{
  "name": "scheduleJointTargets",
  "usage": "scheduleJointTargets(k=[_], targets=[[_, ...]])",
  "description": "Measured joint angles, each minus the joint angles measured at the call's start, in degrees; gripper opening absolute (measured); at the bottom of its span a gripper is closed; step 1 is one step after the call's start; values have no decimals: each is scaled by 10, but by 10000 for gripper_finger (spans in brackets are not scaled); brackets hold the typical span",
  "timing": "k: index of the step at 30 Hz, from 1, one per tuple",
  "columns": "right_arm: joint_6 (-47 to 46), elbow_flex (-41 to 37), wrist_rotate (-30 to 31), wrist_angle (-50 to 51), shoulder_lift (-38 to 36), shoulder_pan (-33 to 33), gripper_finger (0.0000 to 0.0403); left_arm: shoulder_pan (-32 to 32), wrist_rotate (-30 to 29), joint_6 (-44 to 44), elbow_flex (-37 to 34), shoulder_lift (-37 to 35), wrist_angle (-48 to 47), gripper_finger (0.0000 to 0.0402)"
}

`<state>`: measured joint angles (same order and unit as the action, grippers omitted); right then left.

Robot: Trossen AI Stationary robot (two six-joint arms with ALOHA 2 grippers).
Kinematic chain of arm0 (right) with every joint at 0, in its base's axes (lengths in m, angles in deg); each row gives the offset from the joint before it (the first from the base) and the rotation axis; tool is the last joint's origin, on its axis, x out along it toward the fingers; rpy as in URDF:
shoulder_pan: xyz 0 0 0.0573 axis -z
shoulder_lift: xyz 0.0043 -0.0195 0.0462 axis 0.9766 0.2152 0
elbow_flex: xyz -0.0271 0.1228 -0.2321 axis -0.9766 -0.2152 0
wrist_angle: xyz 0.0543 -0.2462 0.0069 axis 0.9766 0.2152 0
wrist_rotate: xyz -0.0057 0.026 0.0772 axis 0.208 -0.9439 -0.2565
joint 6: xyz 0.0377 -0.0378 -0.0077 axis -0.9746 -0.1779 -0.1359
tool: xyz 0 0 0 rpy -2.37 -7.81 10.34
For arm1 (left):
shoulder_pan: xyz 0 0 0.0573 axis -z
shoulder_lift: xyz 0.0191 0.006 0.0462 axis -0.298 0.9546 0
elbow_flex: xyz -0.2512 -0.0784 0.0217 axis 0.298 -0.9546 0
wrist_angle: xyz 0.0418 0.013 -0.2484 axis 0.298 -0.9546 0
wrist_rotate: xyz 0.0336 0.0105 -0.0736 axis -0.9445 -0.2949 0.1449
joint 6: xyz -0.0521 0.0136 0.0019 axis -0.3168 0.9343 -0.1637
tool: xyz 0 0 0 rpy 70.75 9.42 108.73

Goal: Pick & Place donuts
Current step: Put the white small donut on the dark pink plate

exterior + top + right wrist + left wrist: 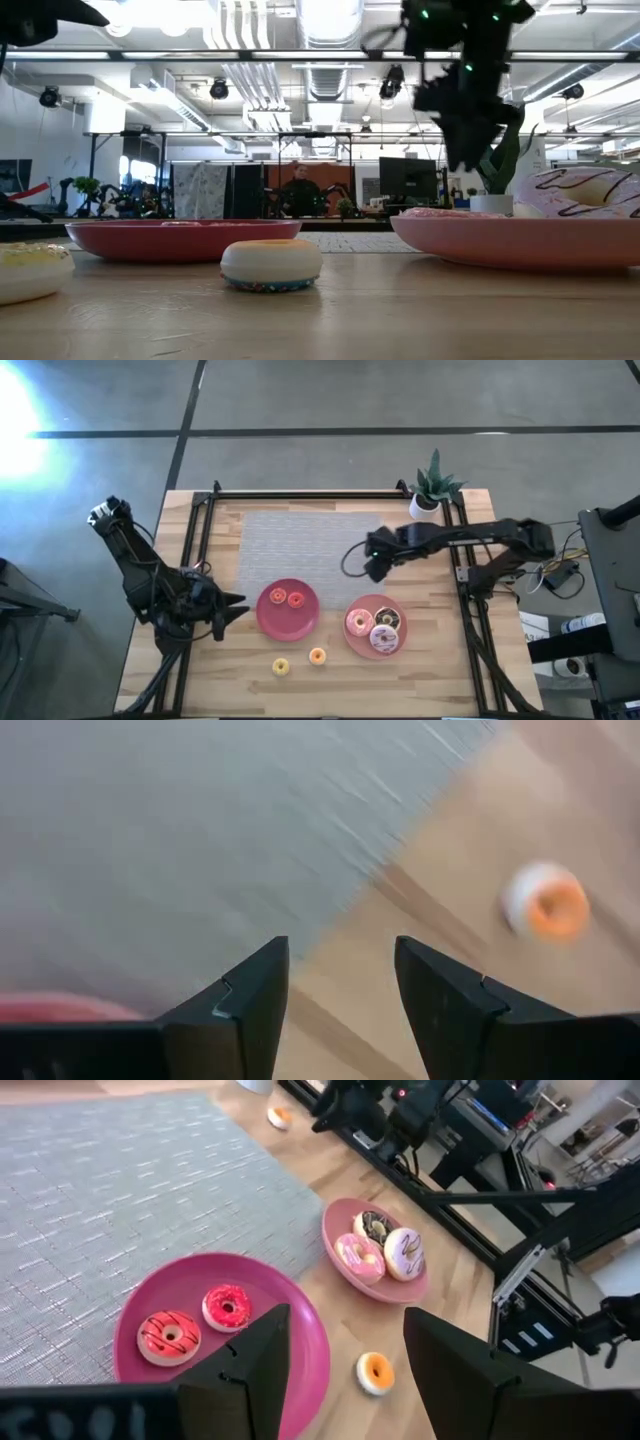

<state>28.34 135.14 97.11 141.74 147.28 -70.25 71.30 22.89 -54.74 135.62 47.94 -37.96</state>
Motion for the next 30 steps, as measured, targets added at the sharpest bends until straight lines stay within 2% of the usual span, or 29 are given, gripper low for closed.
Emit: scheduleJointTargets(k=[4,7,15,30], targets=[[-68,-52,2,18,-29,52,175,-3,-18,-2,0,3,0,170],[-76,-74,-15,23,-31,112,175,-5,-23,-7,0,3,1,170],[19,-83,-27,6,-7,221,175,-6,-24,-23,0,3,5,170],[83,-81,-31,-54,97,233,144,-6,-40,-33,0,3,5,170]])
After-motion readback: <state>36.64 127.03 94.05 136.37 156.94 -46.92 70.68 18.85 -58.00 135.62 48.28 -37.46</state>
